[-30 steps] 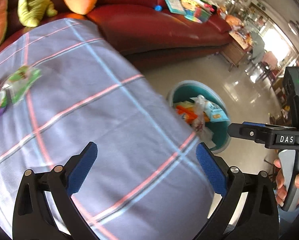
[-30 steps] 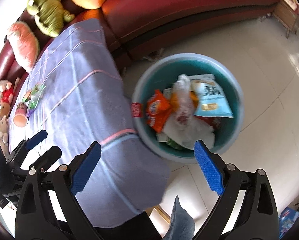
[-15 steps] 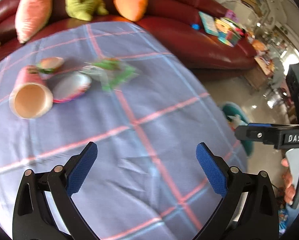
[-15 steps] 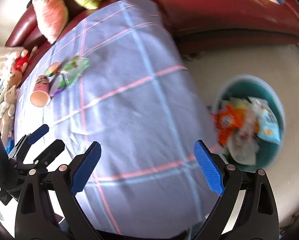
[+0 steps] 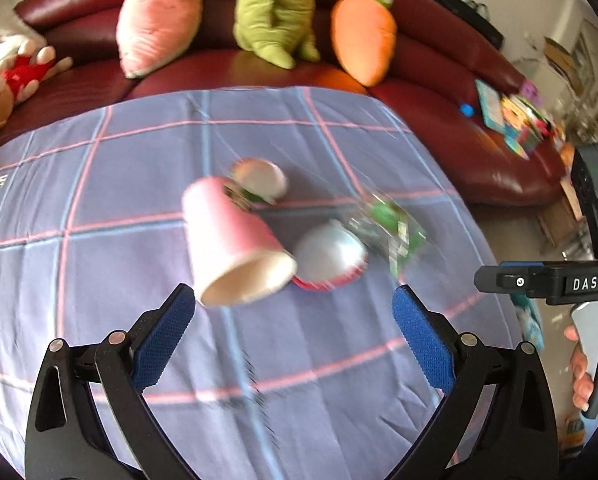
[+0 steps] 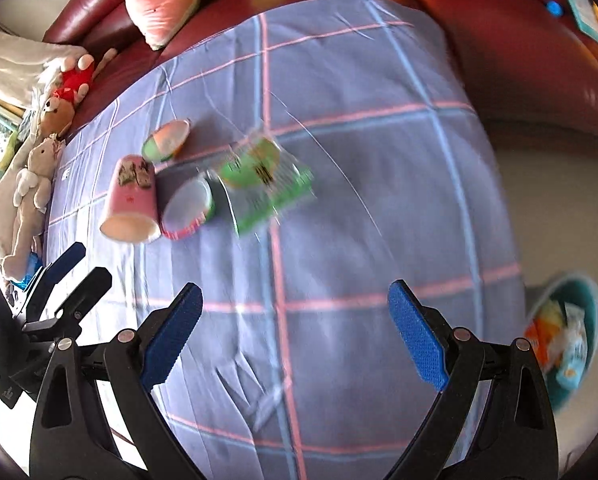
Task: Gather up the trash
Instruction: 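Move both tools back over the table toward the cup and packet, then grasp the green cake packet with the right tool while the left tool grasps the pink cup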
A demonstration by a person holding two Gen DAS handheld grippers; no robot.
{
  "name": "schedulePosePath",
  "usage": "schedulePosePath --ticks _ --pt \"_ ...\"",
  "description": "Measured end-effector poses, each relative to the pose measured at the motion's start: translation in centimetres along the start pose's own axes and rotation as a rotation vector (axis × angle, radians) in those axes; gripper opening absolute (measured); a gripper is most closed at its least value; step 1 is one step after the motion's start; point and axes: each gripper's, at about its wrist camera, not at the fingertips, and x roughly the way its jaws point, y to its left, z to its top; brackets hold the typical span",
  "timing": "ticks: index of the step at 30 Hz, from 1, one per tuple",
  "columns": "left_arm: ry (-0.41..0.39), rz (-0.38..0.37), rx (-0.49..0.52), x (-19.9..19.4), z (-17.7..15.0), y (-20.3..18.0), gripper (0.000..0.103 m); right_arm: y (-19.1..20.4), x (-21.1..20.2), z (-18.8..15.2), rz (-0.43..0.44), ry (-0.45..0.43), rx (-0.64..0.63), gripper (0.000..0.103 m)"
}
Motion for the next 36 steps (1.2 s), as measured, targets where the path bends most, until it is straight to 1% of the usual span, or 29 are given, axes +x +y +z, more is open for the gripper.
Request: schedulePosePath --ticks 2,5,7,9,14,15,16,17,18,19,21,24,25,27,29,30,31,35,36 --pt "0.004 0.016 -0.027 0.6 0.9 1.0 0.099 0.5 0.9 1.4 -0.007 0.010 -0.013 0.090" --pt "0.010 0.046 -0.060 1.8 2.1 1.9 0.099 1.8 2.6 3.8 -0.039 0.027 -0.065 0.090" --pt "0.024 0.057 -0.076 3.0 2.6 2.6 0.099 2.2 3.6 4.7 -0.048 0.037 -0.082 0.090" --pt "0.038 0.074 -0.086 4.0 2.9 2.9 0.099 2.5 4.2 5.4 -0.044 0.041 -0.085 0.090" --pt "0.068 0.088 -0.117 6.2 3.1 3.8 0.099 3.4 5.8 6.2 -0.049 0.063 -0.116 0.090" --pt "0.073 0.088 -0.125 6.6 3.0 3.9 0.097 3.5 6.1 6.3 -0.056 0.070 -0.126 0.090" --pt "0.077 0.086 -0.131 6.9 2.9 4.2 0.093 3.6 6.4 6.3 -0.062 0.074 -0.135 0.090" --pt "0.088 0.077 -0.136 7.2 2.7 4.4 0.079 3.7 6.7 6.4 -0.070 0.079 -0.146 0.090" --pt "0.096 0.056 -0.142 7.4 2.6 4.4 0.071 3.8 7.0 6.5 -0.078 0.079 -0.154 0.090" --pt "0.096 0.039 -0.150 7.4 2.5 4.5 0.070 3.8 7.1 6.6 -0.083 0.079 -0.161 0.090" --pt "0.074 0.060 -0.139 7.0 2.4 4.5 0.068 3.7 7.5 6.8 -0.088 0.079 -0.167 0.089" --pt "0.074 0.060 -0.139 7.2 2.2 4.7 0.069 3.6 7.9 7.1 -0.097 0.078 -0.182 0.085" --pt "0.072 0.058 -0.141 7.1 2.2 4.7 0.069 3.6 8.1 7.2 -0.096 0.080 -0.186 0.082" --pt "0.072 0.062 -0.138 7.1 2.2 4.7 0.070 3.5 8.9 7.6 -0.079 0.097 -0.185 0.078" --pt "0.073 0.067 -0.130 7.2 2.2 4.6 0.071 3.3 9.3 7.6 -0.074 0.102 -0.180 0.064" --pt "0.075 0.073 -0.127 7.2 2.2 4.6 0.071 3.2 9.5 7.6 -0.072 0.107 -0.178 0.064" --pt "0.077 0.076 -0.127 7.3 2.2 4.7 0.071 3.3 9.4 7.5 -0.072 0.087 -0.185 0.062" --pt "0.090 0.083 -0.144 7.8 2.3 4.9 0.070 3.2 9.2 6.9 -0.058 0.071 -0.176 0.058" --pt "0.092 0.080 -0.145 8.0 2.2 4.9 0.068 3.1 9.0 6.7 -0.059 0.066 -0.166 0.057"
